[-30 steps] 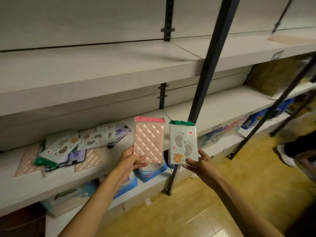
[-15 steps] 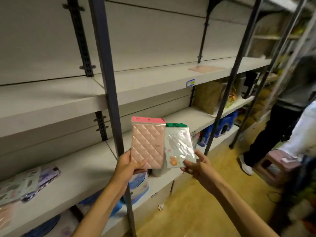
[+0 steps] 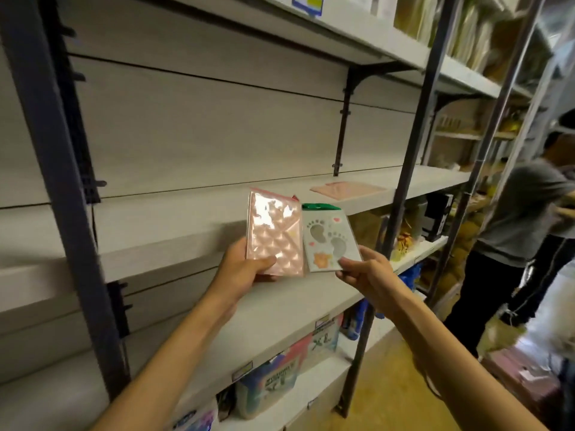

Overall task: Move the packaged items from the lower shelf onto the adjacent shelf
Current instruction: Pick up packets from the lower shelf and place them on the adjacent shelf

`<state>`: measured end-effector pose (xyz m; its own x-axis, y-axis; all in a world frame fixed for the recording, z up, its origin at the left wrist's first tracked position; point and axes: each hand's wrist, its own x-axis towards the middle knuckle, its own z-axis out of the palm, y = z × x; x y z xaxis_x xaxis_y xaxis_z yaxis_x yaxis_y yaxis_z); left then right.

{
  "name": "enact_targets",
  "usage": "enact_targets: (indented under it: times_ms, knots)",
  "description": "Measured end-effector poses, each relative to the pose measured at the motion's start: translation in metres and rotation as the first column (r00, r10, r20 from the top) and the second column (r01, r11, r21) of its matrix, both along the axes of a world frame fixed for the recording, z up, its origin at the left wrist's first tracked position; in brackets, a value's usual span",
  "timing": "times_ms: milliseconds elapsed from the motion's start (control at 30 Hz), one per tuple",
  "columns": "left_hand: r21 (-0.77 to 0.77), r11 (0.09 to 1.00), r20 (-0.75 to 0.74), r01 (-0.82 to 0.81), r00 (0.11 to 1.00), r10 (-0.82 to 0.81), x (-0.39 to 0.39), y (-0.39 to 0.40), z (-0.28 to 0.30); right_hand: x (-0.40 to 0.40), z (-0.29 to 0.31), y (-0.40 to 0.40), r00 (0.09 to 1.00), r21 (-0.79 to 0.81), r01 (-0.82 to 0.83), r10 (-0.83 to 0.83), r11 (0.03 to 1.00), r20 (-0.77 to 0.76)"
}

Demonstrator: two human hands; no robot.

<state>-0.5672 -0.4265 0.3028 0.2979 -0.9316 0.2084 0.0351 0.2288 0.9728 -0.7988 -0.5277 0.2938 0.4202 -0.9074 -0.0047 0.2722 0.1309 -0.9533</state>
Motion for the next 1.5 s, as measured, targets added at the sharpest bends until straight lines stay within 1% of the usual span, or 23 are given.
enact_targets:
  times_ms: [67, 200, 300, 433, 533, 700, 800, 900, 1000, 1100, 1167, 1233, 1300, 1400, 1467, 1500]
  knots:
    - [-0.029, 0.999, -0.009, -0.025, 1.0, 0.025, -0.002, -0.028, 0.015, 0.001, 0.012, -0.037, 1.0, -0.027, -0.009, 0.009, 1.0, 0.0]
    - [-0.072, 0.992, -0.045, -0.1, 0.994, 0.097, 0.006, -0.077, 0.045, 0.01, 0.036, -0.097, 0.994, -0.059, -0.09, 0.086, 0.994, -0.064]
    - [-0.089, 0.985, -0.036, -0.151, 0.988, 0.148, 0.016, -0.109, 0.063, 0.022, 0.053, -0.137, 0.99, -0.095, -0.126, 0.119, 0.987, -0.081]
    - [-0.061, 0.975, -0.052, -0.216, 0.976, 0.213, 0.03, -0.136, 0.072, 0.041, 0.07, -0.181, 0.987, -0.084, -0.137, 0.129, 0.987, -0.095]
    - [-0.03, 0.968, -0.051, -0.25, 0.967, 0.248, 0.036, -0.151, 0.074, 0.055, 0.075, -0.206, 0.972, -0.075, -0.191, 0.179, 0.979, -0.151]
    - [0.007, 0.952, -0.046, -0.307, 0.95, 0.307, 0.039, -0.174, 0.076, 0.076, 0.072, -0.248, 0.957, -0.088, -0.203, 0.179, 0.975, -0.227]
    - [0.009, 0.94, -0.071, -0.342, 0.937, 0.342, 0.032, -0.186, 0.077, 0.081, 0.072, -0.267, 0.918, -0.131, -0.212, 0.152, 0.968, -0.365]
    - [0.023, 0.924, -0.083, -0.382, 0.92, 0.383, 0.023, -0.199, 0.079, 0.083, 0.074, -0.28, 0.846, -0.226, -0.238, 0.087, 0.944, -0.526]
    - [0.032, 0.911, -0.078, -0.412, 0.907, 0.413, 0.015, -0.214, 0.082, 0.081, 0.076, -0.295, 0.737, -0.347, -0.296, -0.018, 0.89, -0.675]
    - [0.029, 0.903, -0.079, -0.428, 0.9, 0.429, 0.005, -0.228, 0.085, 0.074, 0.073, -0.309, 0.588, -0.439, -0.426, -0.126, 0.791, -0.799]
    - [0.031, 0.9, -0.077, -0.436, 0.896, 0.437, -0.004, -0.238, 0.087, 0.07, 0.071, -0.318, 0.498, -0.498, -0.505, -0.233, 0.705, -0.835]
    - [0.039, 0.896, -0.076, -0.442, 0.893, 0.444, -0.012, -0.249, 0.087, 0.068, 0.069, -0.323, 0.425, -0.55, -0.562, -0.355, 0.617, -0.833]
    - [0.051, 0.892, -0.081, -0.449, 0.888, 0.452, -0.019, -0.26, 0.086, 0.065, 0.068, -0.325, 0.409, -0.574, -0.595, -0.402, 0.563, -0.819]
    - [0.073, 0.885, -0.09, -0.46, 0.88, 0.465, -0.027, -0.275, 0.084, 0.057, 0.068, -0.324, 0.471, -0.618, -0.618, -0.4, 0.486, -0.786]
    - [0.089, 0.88, -0.09, -0.466, 0.876, 0.473, -0.031, -0.285, 0.082, 0.052, 0.068, -0.322, 0.503, -0.659, -0.624, -0.43, 0.42, -0.75]
    - [0.097, 0.877, -0.087, -0.47, 0.874, 0.478, -0.033, -0.29, 0.082, 0.05, 0.067, -0.322, 0.513, -0.675, -0.618, -0.444, 0.403, -0.734]
